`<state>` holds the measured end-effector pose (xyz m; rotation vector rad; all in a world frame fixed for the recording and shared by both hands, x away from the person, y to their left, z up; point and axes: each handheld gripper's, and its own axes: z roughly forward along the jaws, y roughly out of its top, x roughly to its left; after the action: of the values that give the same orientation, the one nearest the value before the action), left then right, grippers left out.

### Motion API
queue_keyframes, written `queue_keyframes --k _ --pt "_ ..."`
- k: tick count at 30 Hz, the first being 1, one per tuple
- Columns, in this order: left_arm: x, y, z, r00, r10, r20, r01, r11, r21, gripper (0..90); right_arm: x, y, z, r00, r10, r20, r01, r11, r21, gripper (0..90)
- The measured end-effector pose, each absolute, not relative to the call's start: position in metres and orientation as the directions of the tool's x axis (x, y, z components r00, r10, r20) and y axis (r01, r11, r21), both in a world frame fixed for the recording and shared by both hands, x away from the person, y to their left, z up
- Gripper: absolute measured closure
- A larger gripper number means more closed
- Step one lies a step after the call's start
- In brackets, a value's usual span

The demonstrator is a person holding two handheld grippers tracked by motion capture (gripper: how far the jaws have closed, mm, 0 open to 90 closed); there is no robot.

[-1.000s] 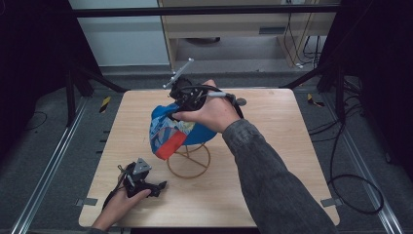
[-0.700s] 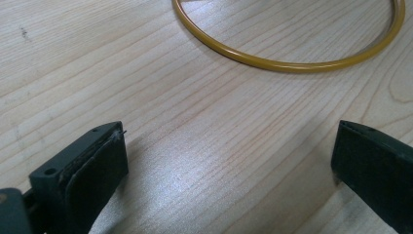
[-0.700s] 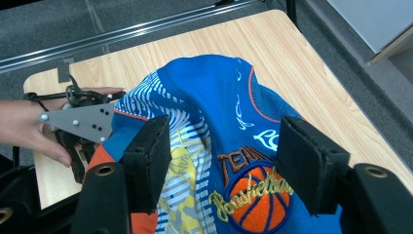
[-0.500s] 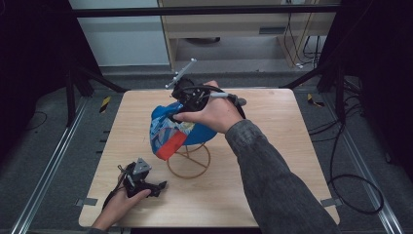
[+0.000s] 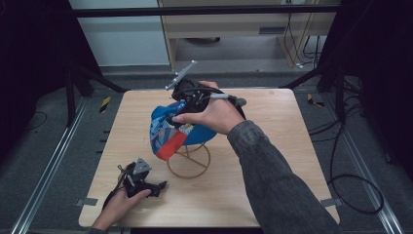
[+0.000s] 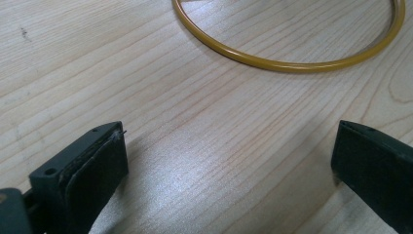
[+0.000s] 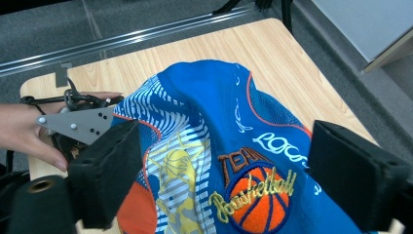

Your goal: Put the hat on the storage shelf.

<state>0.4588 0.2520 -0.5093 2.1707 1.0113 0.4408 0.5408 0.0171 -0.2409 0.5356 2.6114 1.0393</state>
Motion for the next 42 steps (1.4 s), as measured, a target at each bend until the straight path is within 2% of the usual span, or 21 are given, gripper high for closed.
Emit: queue_keyframes --k 6,21,42 --pt "0.459 0.252 -0.509 0.638 0.770 0.014 0.534 -0.456 0.711 0.0 0.536 0.014 -0.238 -0.890 0.433 -0.143 0.208 0.665 0.717 5.2" --pt "0.459 0.252 -0.509 0.638 0.770 0.014 0.535 -0.456 0.711 0.0 0.519 -0.003 -0.224 -0.889 0.426 -0.169 0.177 0.660 0.730 4.8" --pt "0.459 0.251 -0.509 0.637 0.771 0.014 0.536 -0.455 0.711 0.0 0.507 -0.051 -0.219 -0.857 0.491 -0.159 0.199 0.599 0.775 4.8"
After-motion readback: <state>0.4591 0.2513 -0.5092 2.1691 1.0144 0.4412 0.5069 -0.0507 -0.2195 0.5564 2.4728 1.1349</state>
